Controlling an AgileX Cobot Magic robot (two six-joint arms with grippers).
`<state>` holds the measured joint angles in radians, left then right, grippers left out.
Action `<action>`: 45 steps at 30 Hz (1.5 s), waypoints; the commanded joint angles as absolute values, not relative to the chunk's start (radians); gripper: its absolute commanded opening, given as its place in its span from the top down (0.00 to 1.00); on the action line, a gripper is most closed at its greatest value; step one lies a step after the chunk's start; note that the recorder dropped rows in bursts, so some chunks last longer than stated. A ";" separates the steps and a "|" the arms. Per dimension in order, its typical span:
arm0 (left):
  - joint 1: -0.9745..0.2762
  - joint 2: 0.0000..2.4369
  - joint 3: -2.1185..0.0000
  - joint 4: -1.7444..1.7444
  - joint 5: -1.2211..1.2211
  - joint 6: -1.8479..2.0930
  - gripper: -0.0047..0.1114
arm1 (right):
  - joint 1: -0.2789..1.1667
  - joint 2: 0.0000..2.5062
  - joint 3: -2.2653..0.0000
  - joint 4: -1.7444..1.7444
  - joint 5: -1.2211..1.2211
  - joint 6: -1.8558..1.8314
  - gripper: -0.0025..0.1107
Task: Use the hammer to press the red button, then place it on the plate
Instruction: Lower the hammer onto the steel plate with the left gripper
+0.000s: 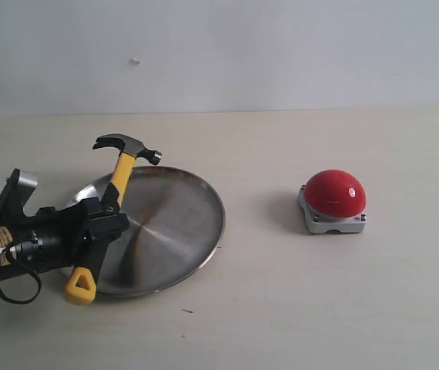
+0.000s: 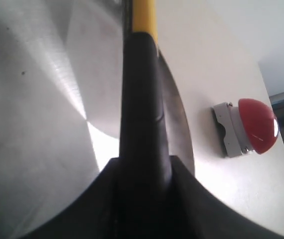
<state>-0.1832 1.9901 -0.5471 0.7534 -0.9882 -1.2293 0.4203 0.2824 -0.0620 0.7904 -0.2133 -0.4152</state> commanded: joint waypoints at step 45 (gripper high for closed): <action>-0.268 1.981 -0.663 0.798 -0.735 -1.163 0.63 | 0.419 0.276 -0.056 0.787 -0.212 -0.417 0.98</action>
